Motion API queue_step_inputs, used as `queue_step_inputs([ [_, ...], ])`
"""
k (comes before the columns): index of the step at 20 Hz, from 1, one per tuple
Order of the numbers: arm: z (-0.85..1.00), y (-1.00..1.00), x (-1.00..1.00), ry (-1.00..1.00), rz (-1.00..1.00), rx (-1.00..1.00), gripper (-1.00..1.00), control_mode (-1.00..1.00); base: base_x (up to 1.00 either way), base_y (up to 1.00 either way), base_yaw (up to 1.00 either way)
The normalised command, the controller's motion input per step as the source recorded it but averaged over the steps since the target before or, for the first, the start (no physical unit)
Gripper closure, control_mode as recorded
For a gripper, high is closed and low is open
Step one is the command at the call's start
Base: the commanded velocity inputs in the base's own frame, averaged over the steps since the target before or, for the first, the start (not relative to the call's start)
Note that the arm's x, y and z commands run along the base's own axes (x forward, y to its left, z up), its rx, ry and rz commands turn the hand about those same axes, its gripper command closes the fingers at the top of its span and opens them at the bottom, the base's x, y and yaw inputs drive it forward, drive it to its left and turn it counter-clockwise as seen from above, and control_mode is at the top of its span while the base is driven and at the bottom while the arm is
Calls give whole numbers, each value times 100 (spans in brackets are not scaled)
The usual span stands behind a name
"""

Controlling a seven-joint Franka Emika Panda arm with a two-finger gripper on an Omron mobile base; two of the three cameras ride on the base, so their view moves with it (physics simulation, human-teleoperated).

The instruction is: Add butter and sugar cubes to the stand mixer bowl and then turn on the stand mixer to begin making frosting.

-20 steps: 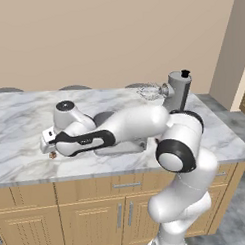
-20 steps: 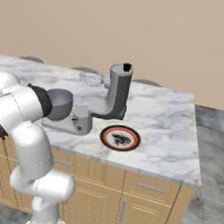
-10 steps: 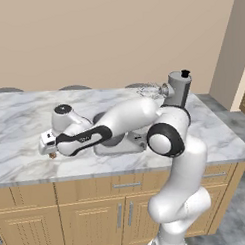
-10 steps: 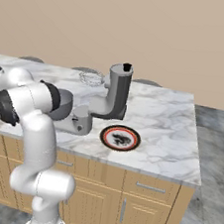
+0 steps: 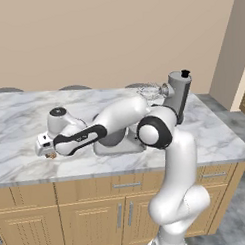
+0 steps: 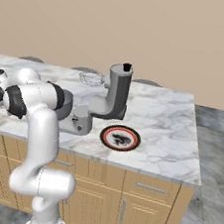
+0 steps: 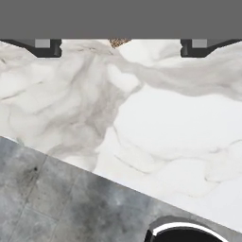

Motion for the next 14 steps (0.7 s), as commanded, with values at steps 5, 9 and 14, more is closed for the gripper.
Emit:
queue_step_inputs([
  [5, -30, 6, 31, 1, 0, -1, -100, -100, 0, 0, 0],
  [9, -26, 8, 29, 1, 0, 0, -100, -100, 0, 0, 0],
  [14, -25, 15, 25, 1, 0, 0, -100, -100, 0, 0, 0],
])
